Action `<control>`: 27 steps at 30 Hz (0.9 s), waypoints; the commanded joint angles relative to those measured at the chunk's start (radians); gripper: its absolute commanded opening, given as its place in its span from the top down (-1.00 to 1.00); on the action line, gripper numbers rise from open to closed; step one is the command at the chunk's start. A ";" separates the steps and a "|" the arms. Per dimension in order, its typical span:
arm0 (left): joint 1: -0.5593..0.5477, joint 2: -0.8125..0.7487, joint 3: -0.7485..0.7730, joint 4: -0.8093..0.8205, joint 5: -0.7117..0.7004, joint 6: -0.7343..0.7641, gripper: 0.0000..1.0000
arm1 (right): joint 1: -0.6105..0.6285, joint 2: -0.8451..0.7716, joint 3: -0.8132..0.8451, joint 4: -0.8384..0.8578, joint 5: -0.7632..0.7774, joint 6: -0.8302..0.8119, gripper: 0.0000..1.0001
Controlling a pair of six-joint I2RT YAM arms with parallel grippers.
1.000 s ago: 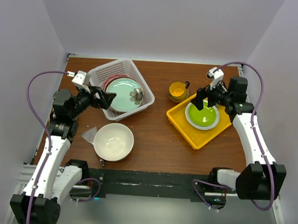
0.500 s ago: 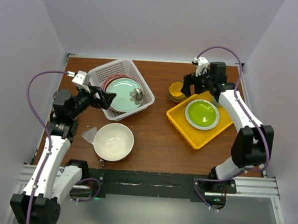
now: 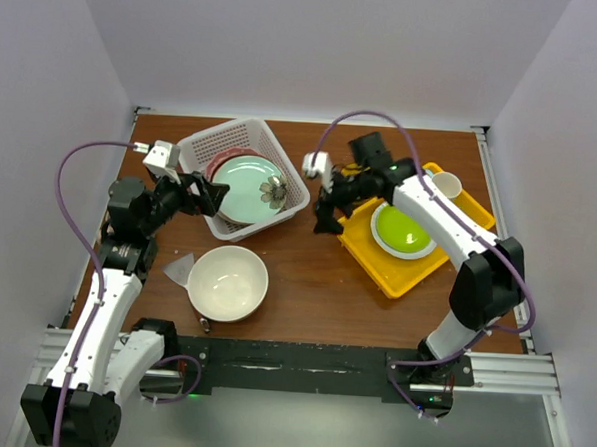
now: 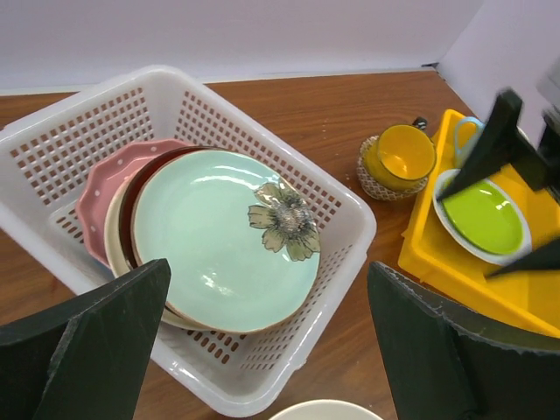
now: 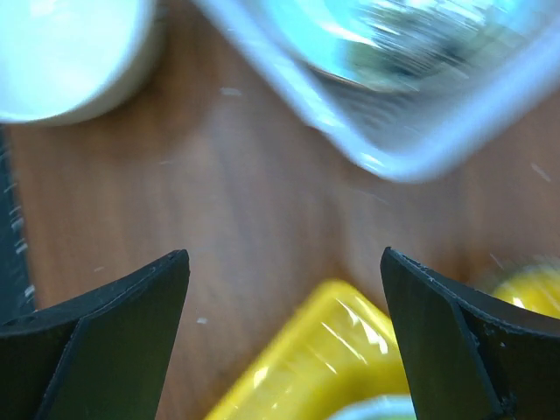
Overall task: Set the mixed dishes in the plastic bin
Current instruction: Pick up the bowl from the center of the board.
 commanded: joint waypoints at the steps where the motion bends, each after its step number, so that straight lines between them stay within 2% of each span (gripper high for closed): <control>1: 0.013 -0.014 0.012 -0.023 -0.128 0.005 -1.00 | 0.160 -0.008 -0.028 -0.150 -0.155 -0.313 -0.94; 5: 0.026 -0.004 0.017 -0.040 -0.190 -0.006 -1.00 | 0.265 0.007 -0.024 -0.191 -0.196 -0.452 -0.96; 11: 0.047 0.010 0.019 -0.056 -0.251 -0.013 -1.00 | 0.466 0.047 0.001 -0.112 -0.011 -0.506 -0.96; 18: 0.052 0.025 0.028 -0.083 -0.377 -0.052 -1.00 | 0.635 0.122 0.020 -0.034 0.176 -0.531 -0.96; 24: 0.079 0.032 0.026 -0.081 -0.374 -0.053 -1.00 | 0.732 0.154 -0.011 0.054 0.325 -0.493 -0.71; 27: 0.081 0.037 0.026 -0.078 -0.365 -0.052 -1.00 | 0.760 0.167 -0.026 0.089 0.377 -0.477 -0.30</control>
